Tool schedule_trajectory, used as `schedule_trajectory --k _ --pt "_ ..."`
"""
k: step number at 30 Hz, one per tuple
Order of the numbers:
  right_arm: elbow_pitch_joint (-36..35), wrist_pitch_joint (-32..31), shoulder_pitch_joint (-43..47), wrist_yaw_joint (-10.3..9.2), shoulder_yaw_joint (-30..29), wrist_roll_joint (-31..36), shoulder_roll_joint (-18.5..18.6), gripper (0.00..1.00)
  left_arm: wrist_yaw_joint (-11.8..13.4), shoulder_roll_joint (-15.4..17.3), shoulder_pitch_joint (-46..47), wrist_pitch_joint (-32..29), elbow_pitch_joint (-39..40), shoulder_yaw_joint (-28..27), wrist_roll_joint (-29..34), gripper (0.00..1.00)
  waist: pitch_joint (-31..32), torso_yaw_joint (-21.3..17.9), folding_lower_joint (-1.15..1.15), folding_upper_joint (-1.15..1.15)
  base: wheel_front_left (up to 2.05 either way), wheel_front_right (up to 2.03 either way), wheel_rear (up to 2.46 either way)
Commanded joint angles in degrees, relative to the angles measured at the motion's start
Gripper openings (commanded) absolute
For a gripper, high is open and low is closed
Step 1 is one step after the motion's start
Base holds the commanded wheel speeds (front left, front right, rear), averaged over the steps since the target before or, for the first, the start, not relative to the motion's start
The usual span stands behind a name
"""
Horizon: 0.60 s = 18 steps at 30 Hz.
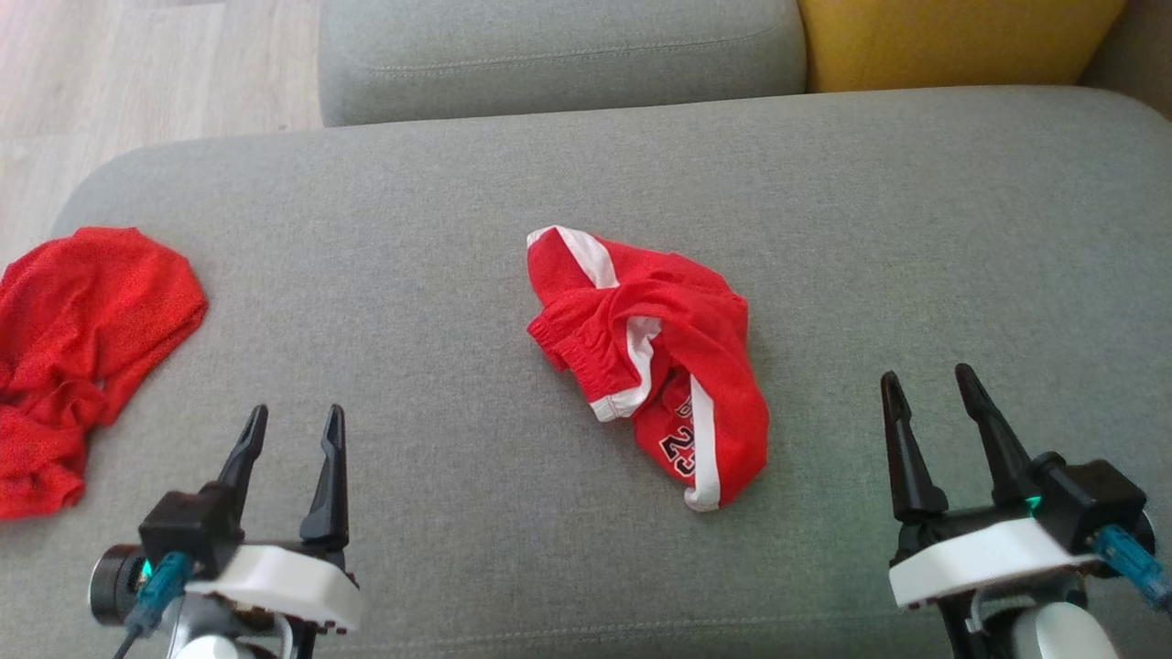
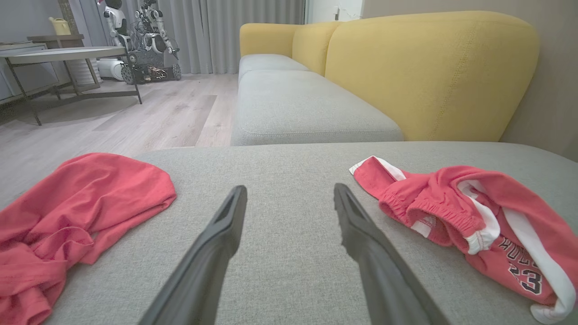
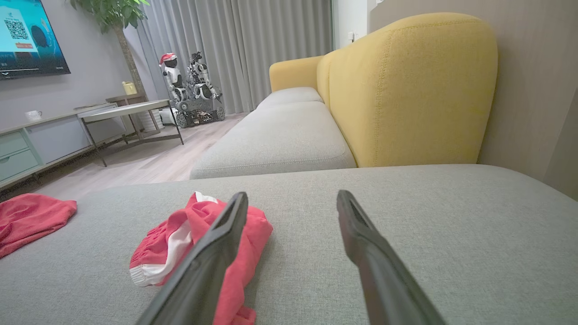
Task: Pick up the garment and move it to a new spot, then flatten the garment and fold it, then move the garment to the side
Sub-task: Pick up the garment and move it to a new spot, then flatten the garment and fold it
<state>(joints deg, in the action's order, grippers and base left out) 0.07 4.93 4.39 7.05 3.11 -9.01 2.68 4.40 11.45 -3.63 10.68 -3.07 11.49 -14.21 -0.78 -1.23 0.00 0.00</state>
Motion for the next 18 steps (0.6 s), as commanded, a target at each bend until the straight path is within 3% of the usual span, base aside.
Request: schedule_trajectory --k 1,18 --pt "-2.2 -0.1 -1.0 0.44 1.2 -0.4 0.2 1.0 0.4 1.1 1.9 0.3 1.9 -2.0 -0.1 1.0 -0.1 -0.1 0.0 0.0 0.0 0.0 0.0" --pt "-1.0 -1.1 -1.5 0.44 2.3 -0.6 0.2 1.0 0.4 1.2 3.7 0.8 -0.2 -1.2 -0.5 1.0 -0.1 0.4 0.0 0.0 0.0 0.0 0.0"
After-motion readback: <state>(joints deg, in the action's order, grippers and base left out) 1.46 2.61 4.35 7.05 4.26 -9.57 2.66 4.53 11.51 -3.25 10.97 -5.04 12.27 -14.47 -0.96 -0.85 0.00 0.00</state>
